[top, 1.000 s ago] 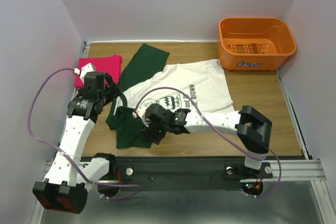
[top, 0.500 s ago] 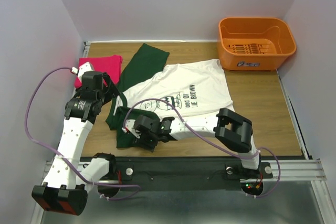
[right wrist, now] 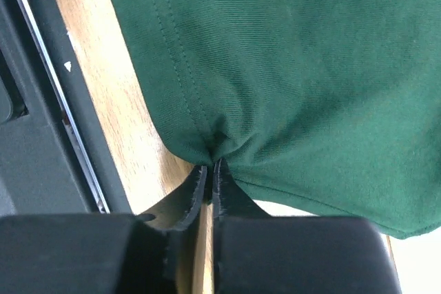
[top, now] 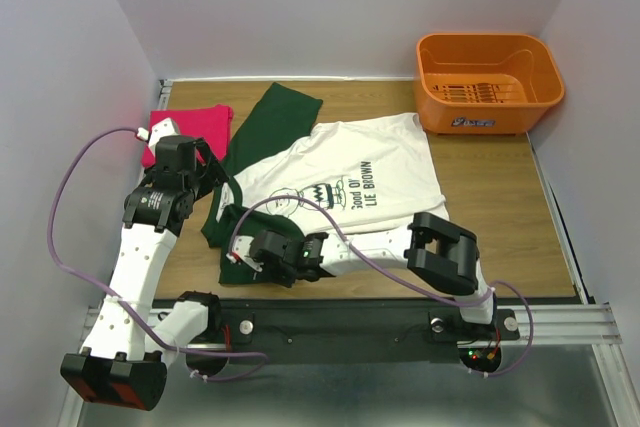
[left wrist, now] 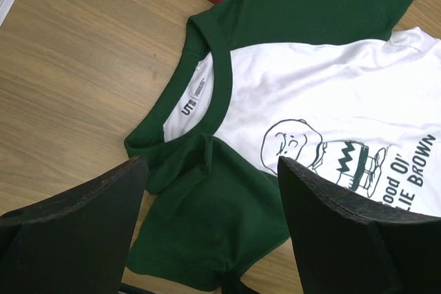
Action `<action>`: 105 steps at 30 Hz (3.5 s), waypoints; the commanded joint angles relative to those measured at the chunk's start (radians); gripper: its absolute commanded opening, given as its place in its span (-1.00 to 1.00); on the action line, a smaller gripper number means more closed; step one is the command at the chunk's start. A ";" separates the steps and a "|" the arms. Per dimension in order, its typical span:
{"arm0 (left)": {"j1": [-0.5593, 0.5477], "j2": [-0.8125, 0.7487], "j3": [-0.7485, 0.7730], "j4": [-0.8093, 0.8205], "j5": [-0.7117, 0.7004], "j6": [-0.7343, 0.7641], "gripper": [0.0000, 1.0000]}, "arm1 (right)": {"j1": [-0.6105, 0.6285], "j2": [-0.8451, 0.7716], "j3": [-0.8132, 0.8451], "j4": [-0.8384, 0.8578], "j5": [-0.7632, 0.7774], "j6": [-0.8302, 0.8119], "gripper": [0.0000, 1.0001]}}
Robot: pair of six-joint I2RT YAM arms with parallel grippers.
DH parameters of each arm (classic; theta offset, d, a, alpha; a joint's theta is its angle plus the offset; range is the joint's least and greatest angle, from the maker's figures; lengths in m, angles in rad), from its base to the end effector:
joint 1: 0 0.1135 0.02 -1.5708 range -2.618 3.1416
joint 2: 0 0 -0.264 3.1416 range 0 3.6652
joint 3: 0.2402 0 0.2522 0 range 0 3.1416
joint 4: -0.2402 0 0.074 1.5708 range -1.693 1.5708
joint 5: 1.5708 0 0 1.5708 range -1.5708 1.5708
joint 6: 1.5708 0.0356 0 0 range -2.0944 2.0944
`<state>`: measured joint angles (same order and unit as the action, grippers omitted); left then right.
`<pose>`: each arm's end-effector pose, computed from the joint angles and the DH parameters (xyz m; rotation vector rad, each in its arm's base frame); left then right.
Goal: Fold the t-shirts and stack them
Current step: Fold the tshirt
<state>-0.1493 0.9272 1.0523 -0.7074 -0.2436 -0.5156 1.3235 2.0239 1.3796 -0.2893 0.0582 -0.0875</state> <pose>0.1870 -0.0194 0.3551 -0.5265 2.0706 -0.1283 0.1079 0.4190 0.1637 -1.6391 1.9622 0.4279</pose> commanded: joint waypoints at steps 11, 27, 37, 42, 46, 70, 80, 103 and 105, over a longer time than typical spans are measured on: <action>0.002 -0.013 0.020 0.017 -0.003 0.023 0.74 | -0.081 -0.024 0.176 -0.010 0.134 -0.001 -0.99; 0.002 -0.001 -0.061 0.040 0.075 0.014 0.72 | -0.340 0.025 0.314 -0.010 0.011 0.124 -0.99; 0.004 0.032 -0.163 0.083 0.155 -0.004 0.58 | -0.457 0.105 0.392 -0.010 -0.116 0.261 -0.99; 0.002 0.074 -0.213 0.102 0.147 -0.006 0.57 | -0.509 0.145 0.429 -0.011 -0.133 0.356 -0.89; 0.002 0.104 -0.248 0.132 0.148 -0.009 0.57 | -0.561 0.177 0.457 -0.017 -0.162 0.451 -0.62; -0.225 0.334 -0.236 0.329 0.159 0.011 0.82 | -0.684 -0.221 0.049 -0.050 0.067 0.373 0.45; -0.461 0.493 -0.106 0.250 -0.262 -0.001 0.75 | -0.701 -0.625 -0.353 -0.067 0.298 0.333 0.88; -0.630 0.759 0.015 0.390 -0.618 0.301 0.77 | -0.710 -0.987 -0.573 -0.134 0.381 0.347 0.94; -0.621 0.772 0.031 0.394 -0.622 0.312 0.75 | -0.711 -0.985 -0.570 -0.137 0.382 0.344 0.94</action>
<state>-0.7834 1.6840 1.0260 -0.3519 -0.7895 -0.2451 0.6209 1.0512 0.8177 -0.4225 0.4122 0.2581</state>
